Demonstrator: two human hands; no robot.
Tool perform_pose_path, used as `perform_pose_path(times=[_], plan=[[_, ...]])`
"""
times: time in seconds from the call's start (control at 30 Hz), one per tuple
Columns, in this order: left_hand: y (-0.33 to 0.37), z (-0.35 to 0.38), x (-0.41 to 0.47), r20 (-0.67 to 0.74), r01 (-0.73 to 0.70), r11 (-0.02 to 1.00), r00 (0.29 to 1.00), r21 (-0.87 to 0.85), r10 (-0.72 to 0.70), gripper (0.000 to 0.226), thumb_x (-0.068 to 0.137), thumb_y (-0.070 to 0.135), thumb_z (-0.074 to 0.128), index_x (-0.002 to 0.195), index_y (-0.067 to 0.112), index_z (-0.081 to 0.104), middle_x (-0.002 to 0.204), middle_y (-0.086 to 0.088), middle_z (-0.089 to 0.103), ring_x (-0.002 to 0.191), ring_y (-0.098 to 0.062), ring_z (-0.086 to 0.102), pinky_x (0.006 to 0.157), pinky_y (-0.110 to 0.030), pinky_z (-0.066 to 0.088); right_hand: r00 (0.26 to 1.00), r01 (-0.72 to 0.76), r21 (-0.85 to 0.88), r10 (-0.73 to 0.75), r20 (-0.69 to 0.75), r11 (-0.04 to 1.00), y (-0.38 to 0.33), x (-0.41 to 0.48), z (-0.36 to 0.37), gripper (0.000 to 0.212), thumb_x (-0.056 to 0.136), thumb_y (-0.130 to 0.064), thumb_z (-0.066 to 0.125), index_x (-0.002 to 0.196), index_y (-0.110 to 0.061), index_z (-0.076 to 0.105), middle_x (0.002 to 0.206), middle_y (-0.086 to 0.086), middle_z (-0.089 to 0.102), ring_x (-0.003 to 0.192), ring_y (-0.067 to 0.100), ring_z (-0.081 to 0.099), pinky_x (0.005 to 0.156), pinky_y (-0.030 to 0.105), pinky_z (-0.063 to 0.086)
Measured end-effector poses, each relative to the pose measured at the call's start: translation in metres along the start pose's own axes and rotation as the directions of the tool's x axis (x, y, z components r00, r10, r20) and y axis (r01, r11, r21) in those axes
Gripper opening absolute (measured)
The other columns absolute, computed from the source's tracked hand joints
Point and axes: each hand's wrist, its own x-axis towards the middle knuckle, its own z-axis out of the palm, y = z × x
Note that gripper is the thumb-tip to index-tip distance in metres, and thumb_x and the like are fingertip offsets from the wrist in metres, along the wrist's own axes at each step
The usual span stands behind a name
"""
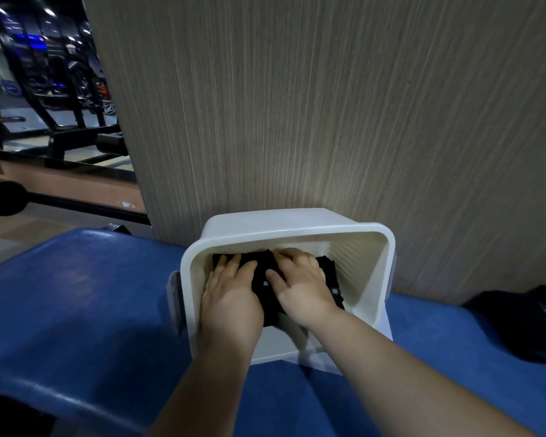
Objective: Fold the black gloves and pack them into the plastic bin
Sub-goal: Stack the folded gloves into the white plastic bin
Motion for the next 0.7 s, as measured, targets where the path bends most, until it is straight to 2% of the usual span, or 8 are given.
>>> perform_pose_path(times=[0.07, 0.13, 0.3, 0.43, 0.7], plan=[[0.0005, 0.0007, 0.0026, 0.037, -0.004, 1.000, 0.999, 0.006, 0.004, 0.053, 0.095, 0.015, 0.038, 0.146, 0.029, 0.035, 0.156, 0.005, 0.029, 0.146, -0.016, 0.017, 0.120, -0.033, 0.012, 0.999, 0.044, 0.020, -0.044, -0.017, 0.999, 0.0014, -0.0030, 0.0008, 0.050, 0.101, -0.039, 0.036, 0.149, -0.027, 0.028, 0.156, -0.007, 0.022, 0.141, 0.013, 0.015, 0.114, 0.030, 0.012], [0.0011, 0.0010, 0.0037, 0.070, 0.018, 1.000, 0.997, -0.017, -0.017, 0.052, 0.097, 0.016, 0.035, 0.148, 0.026, 0.033, 0.156, 0.004, 0.028, 0.146, -0.015, 0.017, 0.120, -0.033, 0.012, 0.997, 0.082, 0.032, -0.082, -0.010, 0.996, 0.0035, -0.0046, 0.0023, 0.050, 0.102, -0.037, 0.034, 0.150, -0.032, 0.023, 0.157, -0.011, 0.021, 0.142, 0.009, 0.015, 0.114, 0.031, 0.012], [0.0015, 0.0007, -0.0016, 0.082, 0.060, 0.997, 0.995, -0.057, -0.055, 0.047, 0.103, 0.026, 0.027, 0.150, 0.023, 0.028, 0.157, 0.004, 0.026, 0.146, -0.014, 0.016, 0.121, -0.033, 0.011, 0.992, 0.124, -0.008, -0.124, 0.015, 0.992, 0.0057, -0.0031, 0.0044, 0.047, 0.103, -0.037, 0.030, 0.149, -0.034, 0.026, 0.156, -0.015, 0.024, 0.142, 0.002, 0.016, 0.113, 0.029, 0.013], [0.0014, 0.0022, -0.0008, 0.118, 0.070, 0.997, 0.991, -0.021, -0.068, 0.048, 0.103, 0.030, 0.022, 0.151, 0.024, 0.023, 0.159, 0.004, 0.022, 0.147, -0.015, 0.013, 0.121, -0.036, 0.009, 0.991, 0.130, -0.043, -0.128, 0.038, 0.991, 0.0051, -0.0022, 0.0050, 0.048, 0.103, -0.036, 0.028, 0.150, -0.031, 0.025, 0.158, -0.017, 0.018, 0.142, 0.001, 0.015, 0.112, 0.027, 0.012], [0.0095, -0.0026, -0.0027, 0.177, 0.087, 0.991, 0.979, 0.106, -0.105, 0.051, 0.103, 0.029, 0.022, 0.153, 0.024, 0.014, 0.161, 0.004, 0.009, 0.149, -0.018, 0.002, 0.121, -0.038, 0.004, 0.988, 0.141, -0.107, -0.132, 0.082, 0.984, 0.0052, -0.0009, 0.0058, 0.047, 0.103, -0.036, 0.028, 0.149, -0.029, 0.028, 0.157, -0.018, 0.021, 0.142, 0.001, 0.017, 0.110, 0.027, 0.012]])
